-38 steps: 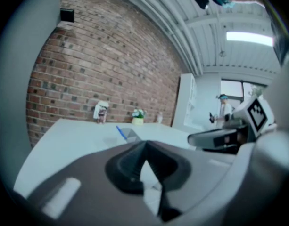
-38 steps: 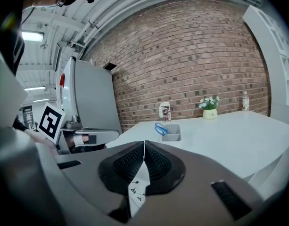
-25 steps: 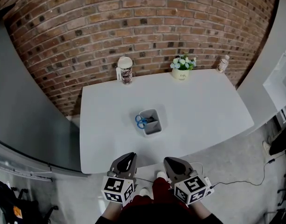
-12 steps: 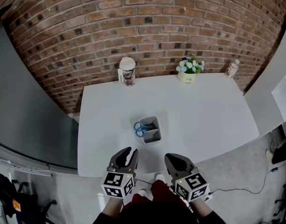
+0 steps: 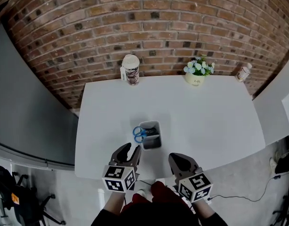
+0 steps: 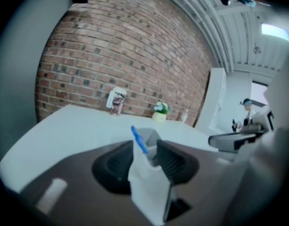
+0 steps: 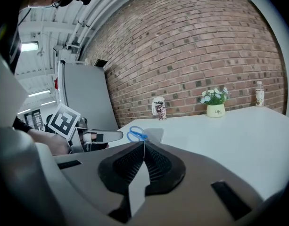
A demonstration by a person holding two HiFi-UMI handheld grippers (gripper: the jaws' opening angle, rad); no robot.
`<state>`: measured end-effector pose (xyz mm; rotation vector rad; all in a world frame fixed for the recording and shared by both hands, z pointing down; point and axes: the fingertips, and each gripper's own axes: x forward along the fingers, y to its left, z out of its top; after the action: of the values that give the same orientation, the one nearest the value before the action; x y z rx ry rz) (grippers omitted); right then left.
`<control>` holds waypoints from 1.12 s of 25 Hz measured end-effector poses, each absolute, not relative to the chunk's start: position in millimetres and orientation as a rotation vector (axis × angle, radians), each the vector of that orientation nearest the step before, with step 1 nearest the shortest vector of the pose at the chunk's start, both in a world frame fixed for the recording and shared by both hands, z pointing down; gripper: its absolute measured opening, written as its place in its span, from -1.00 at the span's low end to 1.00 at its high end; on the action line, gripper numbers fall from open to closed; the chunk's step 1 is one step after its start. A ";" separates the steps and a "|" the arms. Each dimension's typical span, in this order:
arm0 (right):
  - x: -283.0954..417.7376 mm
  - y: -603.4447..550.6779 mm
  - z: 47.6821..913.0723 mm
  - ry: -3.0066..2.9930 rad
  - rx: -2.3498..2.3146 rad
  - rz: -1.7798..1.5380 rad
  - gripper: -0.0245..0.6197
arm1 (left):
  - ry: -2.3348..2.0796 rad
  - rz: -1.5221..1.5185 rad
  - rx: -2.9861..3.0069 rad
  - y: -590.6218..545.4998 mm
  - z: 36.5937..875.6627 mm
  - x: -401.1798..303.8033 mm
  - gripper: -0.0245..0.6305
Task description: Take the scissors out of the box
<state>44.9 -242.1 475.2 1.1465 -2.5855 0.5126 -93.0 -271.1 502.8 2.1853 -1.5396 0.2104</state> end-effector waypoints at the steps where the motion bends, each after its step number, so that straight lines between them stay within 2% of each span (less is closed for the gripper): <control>1: 44.8 -245.4 475.2 -2.586 1.139 0.522 -0.90 | -1.541 0.203 2.169 -274.0 504.7 -93.4 -0.48; 25: 45.0 -288.1 507.0 -2.560 0.937 0.605 -0.90 | -1.577 0.236 1.982 -315.5 534.5 -85.4 -0.48; 28: 47.4 -293.1 510.6 -2.549 0.939 0.610 -0.90 | -1.590 0.241 1.975 -318.5 533.4 -85.3 -0.55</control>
<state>47.4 -293.1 510.6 0.9388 -2.5491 0.6101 -85.3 -318.5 533.4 1.9751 -1.5905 0.2412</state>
